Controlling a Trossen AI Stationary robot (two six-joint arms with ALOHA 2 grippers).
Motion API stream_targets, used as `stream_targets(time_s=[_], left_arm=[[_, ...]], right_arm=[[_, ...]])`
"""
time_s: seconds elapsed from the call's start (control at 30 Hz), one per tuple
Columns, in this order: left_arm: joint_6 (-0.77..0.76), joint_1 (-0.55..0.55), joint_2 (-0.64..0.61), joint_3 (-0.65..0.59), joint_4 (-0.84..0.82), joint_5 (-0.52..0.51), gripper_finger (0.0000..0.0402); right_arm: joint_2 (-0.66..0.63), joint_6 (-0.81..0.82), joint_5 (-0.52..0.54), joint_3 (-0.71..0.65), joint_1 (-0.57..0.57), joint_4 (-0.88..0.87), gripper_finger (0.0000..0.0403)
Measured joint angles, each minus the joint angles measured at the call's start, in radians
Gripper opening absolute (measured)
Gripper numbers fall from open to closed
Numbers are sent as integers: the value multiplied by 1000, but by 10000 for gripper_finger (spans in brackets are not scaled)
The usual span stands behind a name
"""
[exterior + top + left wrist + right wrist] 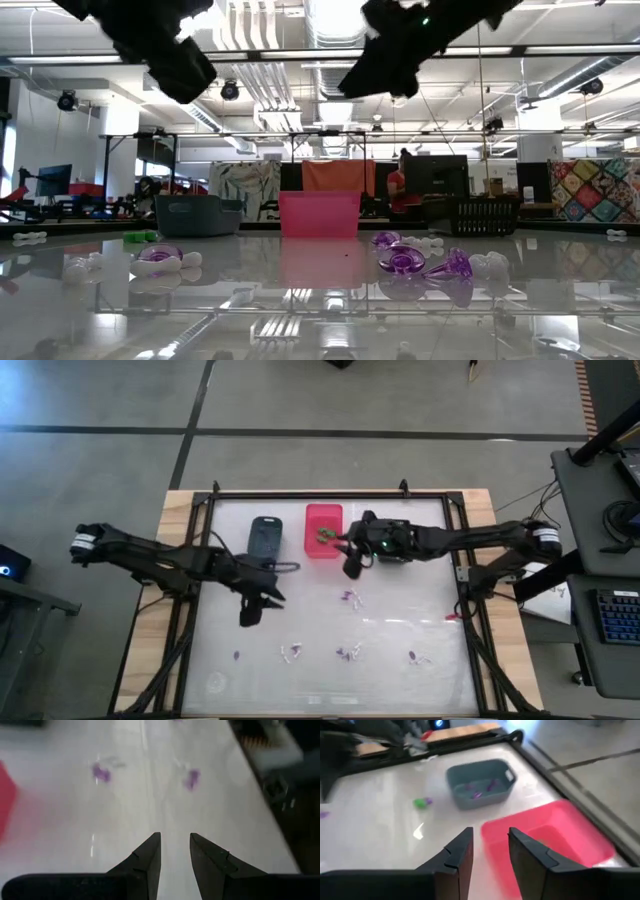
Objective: Sort Halloween decoration
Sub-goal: Put the white bone toy into the black bin
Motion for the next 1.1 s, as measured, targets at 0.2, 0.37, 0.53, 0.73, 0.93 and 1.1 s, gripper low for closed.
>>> stream_targets(time_s=[0.2, 0.37, 0.53, 0.73, 0.93, 1.1], left_arm=[[114, -112, 93, 0, -38, 2, 86], [131, -172, 176, 0, -36, -7, 86], [132, -210, 251, 0, -36, -9, 90], [166, -237, 342, 31, -36, -33, 124], [252, -261, 430, 96, -28, -62, 154], [305, -266, 506, 121, -31, -64, 149]], right_arm=[[-78, 55, 0, 0, 95, -103, 99], [-92, 75, 2, 0, 147, -131, 89], [-86, 75, 3, 0, 171, -147, 82], [-83, 100, 4, 0, 177, -183, 77], [-82, 99, 4, 0, 179, -212, 82], [-82, 90, 4, 0, 179, -215, 83]])
